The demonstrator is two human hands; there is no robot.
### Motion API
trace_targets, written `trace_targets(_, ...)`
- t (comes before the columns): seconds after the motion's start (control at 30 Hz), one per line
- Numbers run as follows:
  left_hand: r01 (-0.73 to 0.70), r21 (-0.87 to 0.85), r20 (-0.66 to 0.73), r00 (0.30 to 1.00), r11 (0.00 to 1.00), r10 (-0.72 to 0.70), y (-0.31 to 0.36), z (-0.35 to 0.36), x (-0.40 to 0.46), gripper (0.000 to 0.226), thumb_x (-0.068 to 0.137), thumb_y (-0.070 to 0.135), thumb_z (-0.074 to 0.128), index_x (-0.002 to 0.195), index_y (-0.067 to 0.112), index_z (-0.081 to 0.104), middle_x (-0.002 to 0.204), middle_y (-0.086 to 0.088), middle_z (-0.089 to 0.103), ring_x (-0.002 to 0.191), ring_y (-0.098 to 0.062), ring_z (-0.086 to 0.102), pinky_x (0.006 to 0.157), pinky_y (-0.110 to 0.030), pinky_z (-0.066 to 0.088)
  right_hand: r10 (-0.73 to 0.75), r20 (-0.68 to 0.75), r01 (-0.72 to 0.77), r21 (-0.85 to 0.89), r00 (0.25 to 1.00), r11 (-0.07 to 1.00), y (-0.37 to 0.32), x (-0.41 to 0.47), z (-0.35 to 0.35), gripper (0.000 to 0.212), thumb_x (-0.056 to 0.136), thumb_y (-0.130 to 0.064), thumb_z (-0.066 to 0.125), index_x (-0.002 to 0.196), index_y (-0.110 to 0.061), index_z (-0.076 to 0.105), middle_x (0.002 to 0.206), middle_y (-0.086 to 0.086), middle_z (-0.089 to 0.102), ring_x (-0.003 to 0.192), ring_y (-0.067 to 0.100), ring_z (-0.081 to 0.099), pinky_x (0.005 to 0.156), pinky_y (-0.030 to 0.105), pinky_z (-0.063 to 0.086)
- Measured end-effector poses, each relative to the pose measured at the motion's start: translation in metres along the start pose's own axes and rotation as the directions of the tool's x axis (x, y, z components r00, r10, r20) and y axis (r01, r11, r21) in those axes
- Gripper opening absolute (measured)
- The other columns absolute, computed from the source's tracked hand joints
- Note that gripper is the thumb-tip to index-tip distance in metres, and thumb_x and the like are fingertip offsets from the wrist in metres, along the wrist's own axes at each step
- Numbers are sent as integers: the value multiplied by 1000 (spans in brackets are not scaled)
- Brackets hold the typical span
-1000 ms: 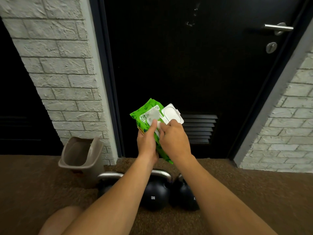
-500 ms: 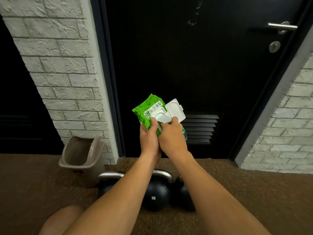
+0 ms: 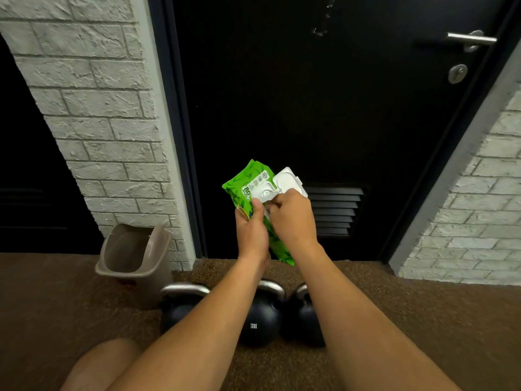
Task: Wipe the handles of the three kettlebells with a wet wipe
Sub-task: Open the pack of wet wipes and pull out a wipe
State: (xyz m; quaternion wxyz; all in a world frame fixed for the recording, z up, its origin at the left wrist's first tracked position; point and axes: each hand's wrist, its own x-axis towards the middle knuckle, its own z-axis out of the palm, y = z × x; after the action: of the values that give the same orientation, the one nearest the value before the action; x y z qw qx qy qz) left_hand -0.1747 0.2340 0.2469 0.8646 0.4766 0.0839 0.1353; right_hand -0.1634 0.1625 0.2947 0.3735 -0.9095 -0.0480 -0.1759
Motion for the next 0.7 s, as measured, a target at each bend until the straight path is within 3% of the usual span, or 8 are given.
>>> trace_targets(0.2,28,29,9,1000,999,-28,1,-5,1,34,104,44,54,136,33,54,126,0,72,115,-25,71,97,-55,57,-57,-28,56,-37,998,998,7,-2,1,19,85,-18,58,85,-12,76,89,10,67,73,27,63,63,39,56)
trace_targets(0.4,24,59,24,999,998,-25,1,-4,0,32,106,40,52,136,29,55,123,0,73,112,-21,71,93,-47,60,-91,-18,88,-125,996,988,7,-5,1,18,86,-24,59,86,-10,71,91,8,63,76,28,62,65,40,55)
trace_targets(0.7,7,87,55,998,996,-12,1,-4,4,30,105,40,54,132,31,59,122,1,74,114,-21,71,100,-53,56,-152,-56,142,-146,987,979,6,-5,-2,13,79,-20,56,68,-14,57,64,3,59,59,24,55,51,36,50)
